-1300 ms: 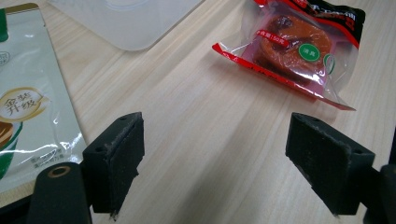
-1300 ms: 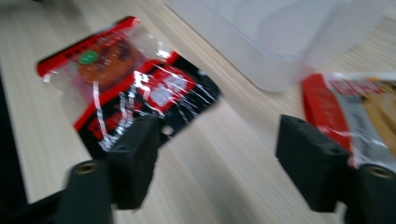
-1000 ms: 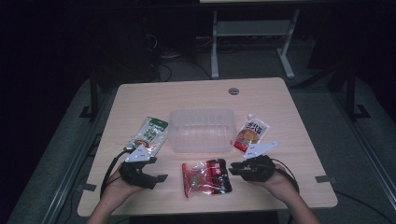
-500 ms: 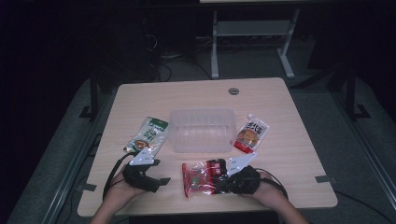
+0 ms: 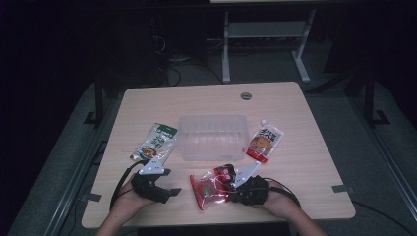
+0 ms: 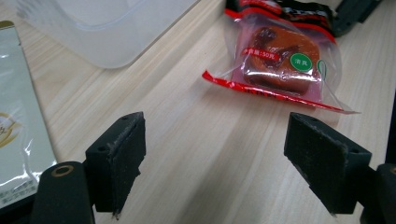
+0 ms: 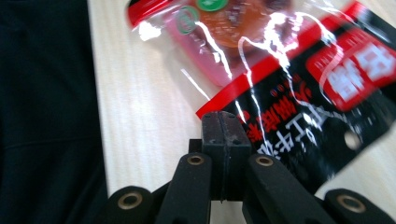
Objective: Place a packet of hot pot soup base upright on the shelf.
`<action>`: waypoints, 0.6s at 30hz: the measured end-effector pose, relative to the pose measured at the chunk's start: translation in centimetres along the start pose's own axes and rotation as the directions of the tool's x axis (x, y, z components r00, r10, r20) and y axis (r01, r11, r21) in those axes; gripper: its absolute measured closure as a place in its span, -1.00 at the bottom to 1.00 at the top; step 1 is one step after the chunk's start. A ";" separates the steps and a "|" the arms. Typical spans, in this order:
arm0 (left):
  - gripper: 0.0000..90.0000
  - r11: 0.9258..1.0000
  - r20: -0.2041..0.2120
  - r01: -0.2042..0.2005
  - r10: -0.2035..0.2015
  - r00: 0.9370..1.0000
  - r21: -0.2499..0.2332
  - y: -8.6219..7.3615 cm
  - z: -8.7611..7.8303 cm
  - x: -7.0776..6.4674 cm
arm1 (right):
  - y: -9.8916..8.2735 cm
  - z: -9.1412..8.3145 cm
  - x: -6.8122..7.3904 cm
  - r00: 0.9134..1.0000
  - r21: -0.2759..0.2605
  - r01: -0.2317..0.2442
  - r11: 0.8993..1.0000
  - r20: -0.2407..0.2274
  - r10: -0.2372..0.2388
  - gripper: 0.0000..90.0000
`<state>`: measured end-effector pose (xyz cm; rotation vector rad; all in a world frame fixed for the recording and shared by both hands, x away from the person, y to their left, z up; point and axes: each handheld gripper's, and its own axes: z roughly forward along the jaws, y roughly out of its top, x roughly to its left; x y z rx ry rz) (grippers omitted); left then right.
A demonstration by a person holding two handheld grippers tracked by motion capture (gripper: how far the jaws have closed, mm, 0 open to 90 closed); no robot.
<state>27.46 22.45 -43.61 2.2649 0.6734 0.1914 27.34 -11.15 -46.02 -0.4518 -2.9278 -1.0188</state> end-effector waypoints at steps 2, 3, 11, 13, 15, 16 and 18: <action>-0.54 1.000 0.003 -0.006 0.006 1.000 0.004 0.1 0.1 -0.2 | -0.2 -0.2 -0.2 1.000 -0.004 -0.014 1.000 0.017 0.014 1.00; -0.54 1.000 0.006 -0.016 0.016 1.000 0.008 0.1 0.2 -0.2 | -0.3 -0.3 -0.3 0.999 -0.006 -0.017 1.000 0.027 0.017 1.00; -0.31 1.000 0.052 -0.014 0.015 0.999 -0.028 0.9 0.7 -1.2 | -0.8 -1.7 -0.9 0.994 -0.076 -0.097 0.992 0.038 0.100 0.98; -0.16 0.999 0.064 -0.018 0.020 0.998 -0.029 1.2 0.9 -1.5 | -1.0 -2.0 -1.1 0.993 -0.080 -0.107 0.991 0.046 0.111 0.89; -0.02 0.999 0.068 -0.026 0.028 0.997 -0.029 1.4 1.1 -1.7 | -1.1 -2.2 -1.1 0.988 -0.092 -0.144 0.985 0.038 0.148 0.74; 0.06 0.999 0.070 -0.030 0.032 0.997 -0.034 1.6 1.2 -1.8 | -1.2 -2.4 -1.2 0.987 -0.100 -0.151 0.983 0.043 0.156 0.65; 0.25 0.999 0.078 -0.036 0.039 0.996 -0.038 1.9 1.4 -2.2 | -1.3 -2.6 -1.4 0.987 -0.110 -0.142 0.984 0.061 0.149 0.47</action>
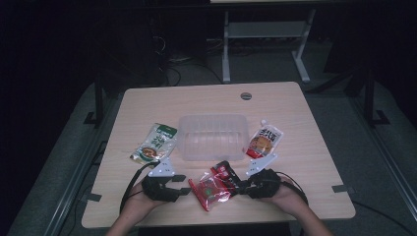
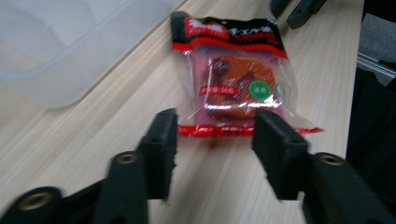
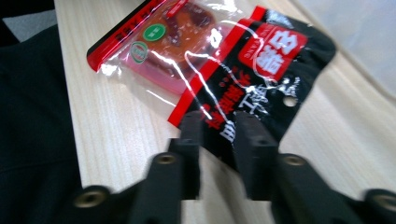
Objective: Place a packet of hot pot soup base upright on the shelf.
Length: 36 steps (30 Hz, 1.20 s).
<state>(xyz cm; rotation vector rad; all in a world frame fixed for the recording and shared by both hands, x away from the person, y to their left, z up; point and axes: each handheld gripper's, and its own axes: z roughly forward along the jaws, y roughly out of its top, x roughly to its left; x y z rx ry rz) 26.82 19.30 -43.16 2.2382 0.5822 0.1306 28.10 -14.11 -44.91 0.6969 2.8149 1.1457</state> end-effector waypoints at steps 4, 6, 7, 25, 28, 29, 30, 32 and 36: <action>0.65 1.000 0.016 -0.013 0.013 1.000 0.000 0.5 0.5 -0.5 | -0.2 -0.6 -0.2 0.999 -0.022 -0.032 0.999 0.020 0.032 0.20; 0.87 1.000 0.023 0.001 -0.001 1.000 0.004 0.6 0.8 -0.6 | -0.3 -0.7 -0.4 0.999 -0.030 -0.036 0.999 0.028 0.037 0.06; 0.95 1.000 0.031 -0.006 0.005 0.999 0.014 0.7 1.0 -0.6 | -0.4 -0.8 -0.5 0.998 -0.036 -0.041 0.999 0.036 0.043 -0.01; 0.99 0.991 0.063 -0.013 0.005 0.998 0.130 0.1 3.1 -1.1 | -0.7 -1.3 -1.2 0.993 -0.084 -0.085 0.993 0.077 0.092 -0.35; 0.99 0.990 0.066 -0.012 0.003 0.998 0.139 -0.1 3.3 -1.1 | -0.7 -1.4 -1.2 0.992 -0.093 -0.091 0.992 0.077 0.098 -0.38; 0.99 0.989 0.068 -0.012 0.002 0.998 0.144 -0.1 3.3 -1.0 | -0.7 -1.4 -1.2 0.993 -0.095 -0.083 0.992 0.080 0.091 -0.39; 0.99 0.989 0.069 -0.017 0.007 0.998 0.150 -0.1 3.3 -1.0 | -0.7 -1.4 -1.2 0.993 -0.095 -0.085 0.992 0.079 0.093 -0.40; 0.99 0.988 0.071 -0.013 0.002 0.998 0.156 -0.2 3.4 -1.0 | -0.6 -1.5 -1.2 0.993 -0.103 -0.085 0.991 0.074 0.093 -0.41; 0.99 0.985 0.072 -0.012 -0.001 0.997 0.170 -0.3 3.6 -1.0 | -0.6 -1.7 -1.1 0.994 -0.125 -0.086 0.988 0.055 0.094 -0.44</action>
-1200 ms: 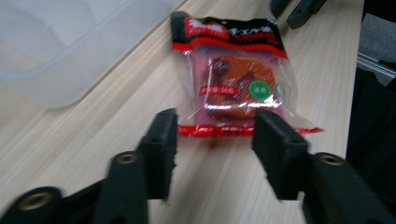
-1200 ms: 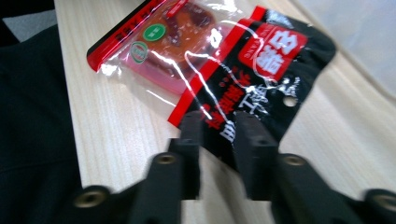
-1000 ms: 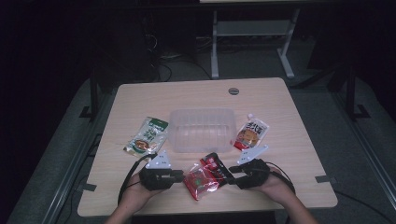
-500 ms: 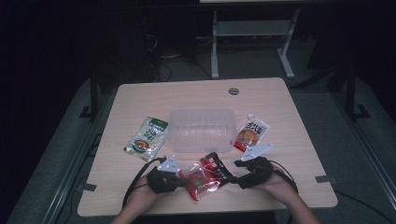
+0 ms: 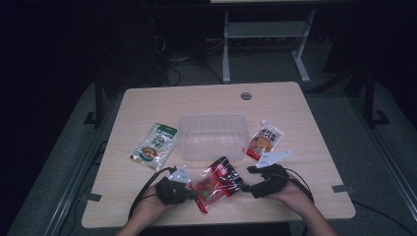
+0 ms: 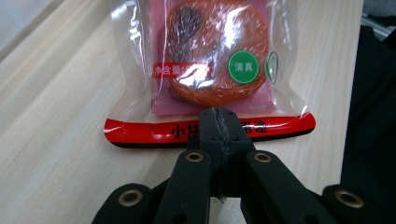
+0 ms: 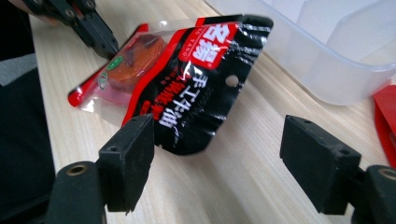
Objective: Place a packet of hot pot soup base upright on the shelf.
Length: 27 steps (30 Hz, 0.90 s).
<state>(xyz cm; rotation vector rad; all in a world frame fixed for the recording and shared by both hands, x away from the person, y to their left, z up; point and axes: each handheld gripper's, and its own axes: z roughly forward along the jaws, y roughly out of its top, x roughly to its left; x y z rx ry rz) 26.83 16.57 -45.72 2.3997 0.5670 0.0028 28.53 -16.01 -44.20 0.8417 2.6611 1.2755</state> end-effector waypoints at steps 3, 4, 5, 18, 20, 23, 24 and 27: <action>0.99 1.000 0.005 -0.002 0.002 1.000 0.008 0.0 -0.1 0.1 | 0.1 -0.2 0.1 1.000 -0.018 -0.006 1.000 -0.019 0.006 -0.45; 0.99 1.000 0.005 -0.003 0.003 1.000 0.009 0.0 -0.1 0.2 | 0.2 -0.3 0.1 1.000 -0.027 -0.008 1.000 -0.024 0.007 -0.45; 0.99 1.000 0.006 0.002 -0.002 1.000 0.004 0.0 0.0 0.1 | 0.3 -0.4 0.1 0.999 -0.034 -0.015 0.999 -0.032 0.014 -0.45; 0.99 0.992 0.009 0.014 -0.013 1.000 -0.126 1.8 -2.2 0.3 | 0.5 -0.6 -0.5 0.999 -0.062 -0.037 0.997 -0.018 0.036 -0.45; 0.99 0.992 0.010 0.014 -0.013 1.000 -0.123 2.0 -1.8 0.3 | 0.5 -0.6 -0.5 0.999 -0.062 -0.040 0.997 -0.015 0.039 -0.45; 0.99 0.995 0.012 0.000 0.001 1.000 -0.100 2.1 -0.9 0.1 | 0.4 -0.7 -0.6 0.999 -0.066 -0.039 0.997 -0.011 0.038 -0.45; 0.99 0.996 0.011 -0.005 0.006 1.000 -0.093 2.2 -0.6 0.0 | 0.4 -0.7 -0.6 0.999 -0.066 -0.042 0.997 -0.011 0.041 -0.45; 0.99 0.997 0.004 -0.018 0.019 1.000 -0.072 2.2 0.0 -0.3 | 0.4 -0.7 -0.7 0.999 -0.064 -0.042 0.997 -0.009 0.041 -0.45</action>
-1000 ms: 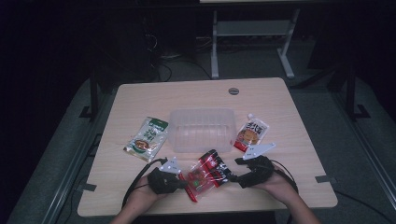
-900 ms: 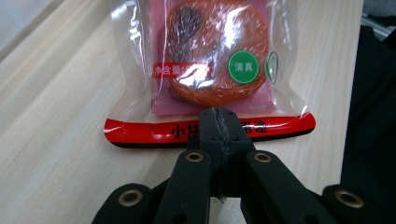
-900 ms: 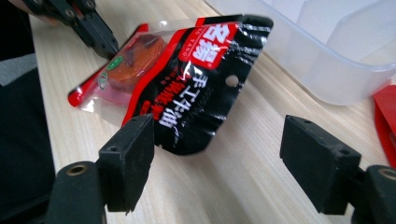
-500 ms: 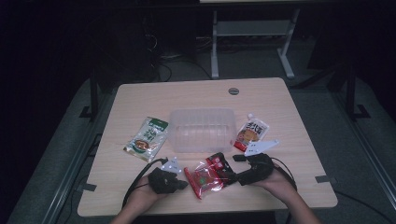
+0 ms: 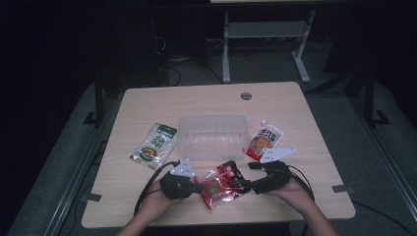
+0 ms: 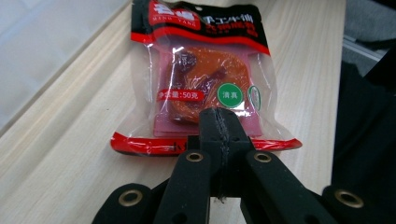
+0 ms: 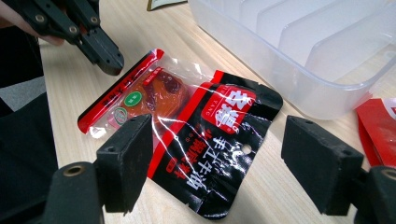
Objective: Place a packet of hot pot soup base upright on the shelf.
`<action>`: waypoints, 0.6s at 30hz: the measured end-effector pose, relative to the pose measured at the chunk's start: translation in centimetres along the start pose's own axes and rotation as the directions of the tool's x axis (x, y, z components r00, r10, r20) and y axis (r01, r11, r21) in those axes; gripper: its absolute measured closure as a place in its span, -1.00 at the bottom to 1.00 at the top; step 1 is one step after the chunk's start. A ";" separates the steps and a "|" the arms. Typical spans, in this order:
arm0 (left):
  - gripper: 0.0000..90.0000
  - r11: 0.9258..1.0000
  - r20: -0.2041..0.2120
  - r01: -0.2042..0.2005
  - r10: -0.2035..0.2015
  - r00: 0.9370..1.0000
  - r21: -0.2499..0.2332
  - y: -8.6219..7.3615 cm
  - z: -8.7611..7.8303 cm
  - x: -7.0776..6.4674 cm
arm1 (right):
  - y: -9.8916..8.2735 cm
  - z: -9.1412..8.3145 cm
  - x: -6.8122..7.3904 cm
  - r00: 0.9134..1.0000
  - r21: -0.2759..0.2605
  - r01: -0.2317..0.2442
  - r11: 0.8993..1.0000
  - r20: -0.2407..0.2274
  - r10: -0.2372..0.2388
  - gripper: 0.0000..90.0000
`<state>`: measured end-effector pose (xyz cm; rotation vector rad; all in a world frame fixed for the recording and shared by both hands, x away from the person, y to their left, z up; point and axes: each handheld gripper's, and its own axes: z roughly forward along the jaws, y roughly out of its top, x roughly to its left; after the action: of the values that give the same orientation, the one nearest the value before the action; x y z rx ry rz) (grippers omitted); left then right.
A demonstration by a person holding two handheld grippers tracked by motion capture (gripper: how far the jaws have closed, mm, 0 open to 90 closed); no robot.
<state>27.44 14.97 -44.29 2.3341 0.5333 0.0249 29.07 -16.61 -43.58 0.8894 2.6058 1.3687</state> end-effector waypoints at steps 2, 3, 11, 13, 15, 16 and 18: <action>0.99 0.999 -0.006 -0.020 0.020 1.000 0.026 -0.1 0.3 0.0 | 0.0 0.0 0.0 1.000 0.004 -0.001 1.000 -0.001 0.001 -0.45; 0.99 1.000 -0.007 -0.008 0.008 1.000 0.024 -0.2 0.5 -0.1 | 0.0 0.1 0.0 1.000 0.005 -0.001 1.000 -0.002 0.001 -0.45; 0.99 0.999 -0.007 -0.016 0.016 1.000 0.047 -0.5 1.3 -0.2 | 0.0 0.1 0.0 1.000 0.014 -0.005 1.000 -0.002 0.005 -0.46; 0.99 0.999 -0.001 -0.011 0.011 1.000 0.048 -0.6 1.2 -0.1 | 0.0 0.2 -0.1 1.000 0.014 -0.008 1.000 -0.005 0.008 -0.47; 0.99 0.999 -0.002 -0.012 0.012 1.000 0.050 -0.6 1.3 -0.1 | 0.1 0.2 0.0 1.000 0.015 -0.012 1.000 -0.005 0.012 -0.48; 0.99 0.998 -0.004 -0.019 0.020 1.000 0.060 -0.6 1.3 -0.1 | 0.1 0.3 0.0 1.000 0.012 -0.009 1.000 -0.007 0.010 -0.49; 0.99 0.998 -0.004 -0.012 0.012 1.000 0.063 -0.7 1.4 -0.1 | 0.3 0.4 -0.1 1.000 0.014 -0.012 1.000 -0.010 0.013 -0.49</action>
<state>27.33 14.48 -45.78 2.3988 0.5293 0.0185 29.37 -16.26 -43.59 0.9046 2.6243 1.3633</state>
